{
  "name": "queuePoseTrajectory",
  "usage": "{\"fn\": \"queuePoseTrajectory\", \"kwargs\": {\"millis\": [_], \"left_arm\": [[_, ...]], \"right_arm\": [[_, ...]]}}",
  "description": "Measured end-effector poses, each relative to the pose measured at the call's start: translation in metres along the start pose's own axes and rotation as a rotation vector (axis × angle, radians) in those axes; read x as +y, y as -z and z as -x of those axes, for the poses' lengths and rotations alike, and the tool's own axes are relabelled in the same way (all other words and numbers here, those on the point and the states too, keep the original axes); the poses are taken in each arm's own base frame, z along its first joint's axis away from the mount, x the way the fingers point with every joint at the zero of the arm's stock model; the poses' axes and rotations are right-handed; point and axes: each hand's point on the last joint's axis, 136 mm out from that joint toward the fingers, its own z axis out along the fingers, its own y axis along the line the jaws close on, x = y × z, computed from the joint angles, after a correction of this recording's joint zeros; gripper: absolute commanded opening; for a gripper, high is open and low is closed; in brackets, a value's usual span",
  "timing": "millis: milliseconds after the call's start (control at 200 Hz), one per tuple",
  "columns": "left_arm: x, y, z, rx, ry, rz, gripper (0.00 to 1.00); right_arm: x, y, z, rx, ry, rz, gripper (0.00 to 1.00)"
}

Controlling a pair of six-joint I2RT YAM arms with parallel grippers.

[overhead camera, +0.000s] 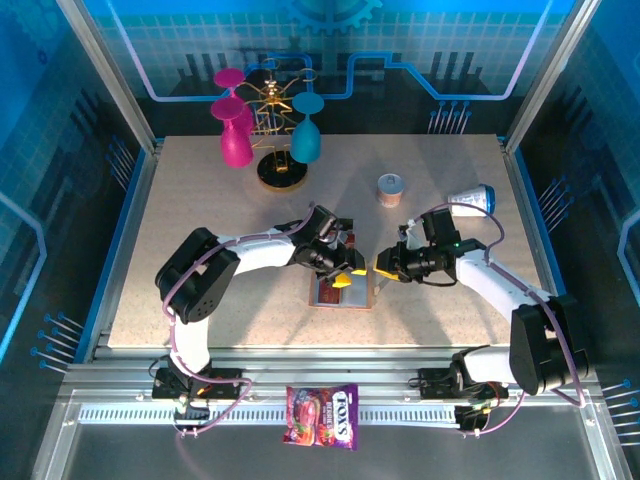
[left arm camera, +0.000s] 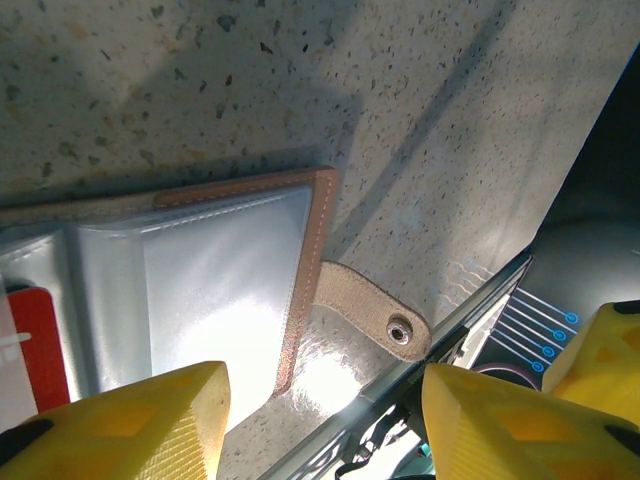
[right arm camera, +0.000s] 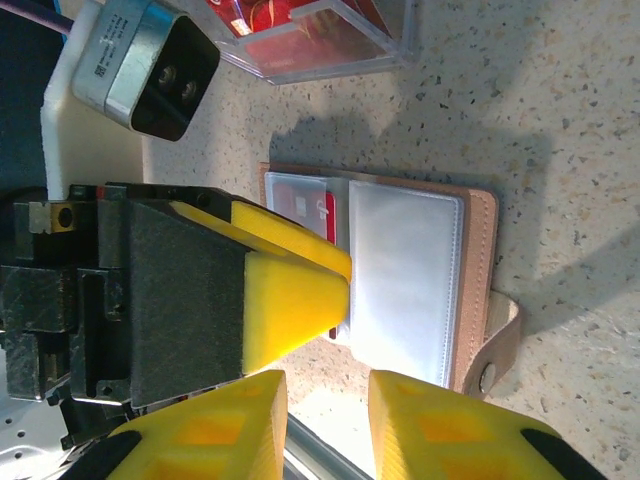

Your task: Take the credit cards out of the card holder

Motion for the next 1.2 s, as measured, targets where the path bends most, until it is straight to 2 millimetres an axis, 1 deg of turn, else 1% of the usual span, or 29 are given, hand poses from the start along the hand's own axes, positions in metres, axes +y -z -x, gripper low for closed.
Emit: {"fn": "queuePoseTrajectory", "kwargs": {"millis": [355,475,640,850,1036,1201], "left_arm": [[0.002,0.002,0.001,-0.002,0.003,0.005,0.55],[0.007,0.009,0.003,-0.013,0.015,0.004,0.55],[0.016,0.024,0.003,-0.035,0.037,0.0,0.55],[0.033,0.041,0.002,-0.065,0.053,-0.005,0.55],[0.05,0.051,0.001,-0.084,0.082,-0.004,0.54],[0.062,0.056,0.003,-0.103,0.099,-0.01,0.51]], "right_arm": [[0.002,-0.001,0.002,-0.005,-0.002,0.01,0.29],[0.001,-0.007,0.002,0.006,-0.011,0.007,0.29],[0.0,-0.021,-0.005,0.05,-0.018,-0.004,0.29],[0.01,-0.039,-0.009,0.095,-0.001,-0.014,0.28],[0.017,-0.058,-0.014,0.132,0.015,-0.027,0.28],[0.018,-0.075,-0.02,0.165,0.019,-0.052,0.26]]}}
